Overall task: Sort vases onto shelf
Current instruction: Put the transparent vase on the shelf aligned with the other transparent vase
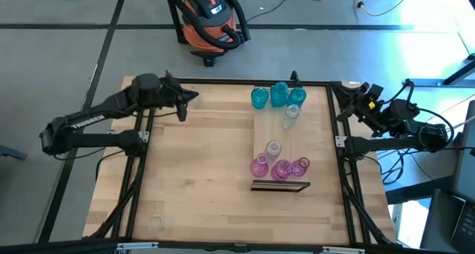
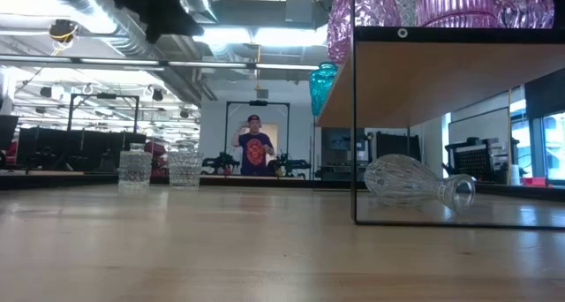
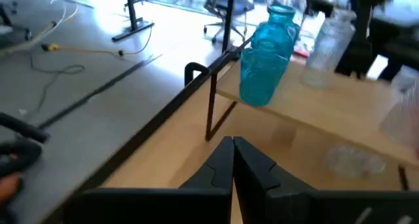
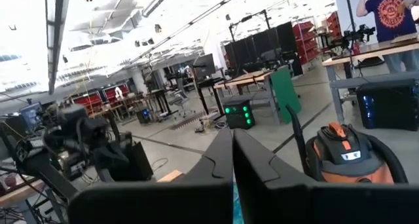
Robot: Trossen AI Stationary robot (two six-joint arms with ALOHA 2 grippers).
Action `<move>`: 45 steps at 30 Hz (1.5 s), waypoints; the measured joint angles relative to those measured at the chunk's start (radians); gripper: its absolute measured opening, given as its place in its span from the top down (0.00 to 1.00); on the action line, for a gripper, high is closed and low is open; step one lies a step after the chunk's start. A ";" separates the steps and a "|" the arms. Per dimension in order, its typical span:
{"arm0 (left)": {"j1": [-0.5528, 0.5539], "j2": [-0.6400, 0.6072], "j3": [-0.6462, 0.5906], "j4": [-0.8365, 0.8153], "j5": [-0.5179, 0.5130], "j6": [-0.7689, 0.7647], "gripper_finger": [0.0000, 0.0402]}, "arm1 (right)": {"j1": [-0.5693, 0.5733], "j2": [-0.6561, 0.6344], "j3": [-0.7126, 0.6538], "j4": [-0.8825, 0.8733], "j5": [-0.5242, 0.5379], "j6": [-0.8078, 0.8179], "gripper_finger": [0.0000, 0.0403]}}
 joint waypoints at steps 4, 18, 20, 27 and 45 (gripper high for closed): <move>0.034 0.026 0.069 -0.060 0.010 0.071 1.00 | 0.000 0.000 0.000 -0.022 0.018 -0.008 1.00; 0.070 0.026 0.071 -0.007 -0.021 -0.043 1.00 | 0.000 0.000 0.000 -0.026 0.037 -0.011 1.00; 0.070 0.026 0.071 -0.003 -0.022 -0.043 1.00 | 0.000 0.000 0.001 -0.026 0.037 -0.011 1.00; 0.070 0.026 0.071 -0.001 -0.022 -0.117 1.00 | 0.000 0.000 0.001 -0.026 0.036 -0.011 1.00; 0.070 0.026 0.071 -0.005 -0.021 -0.132 1.00 | 0.000 0.000 0.001 -0.026 0.037 -0.011 1.00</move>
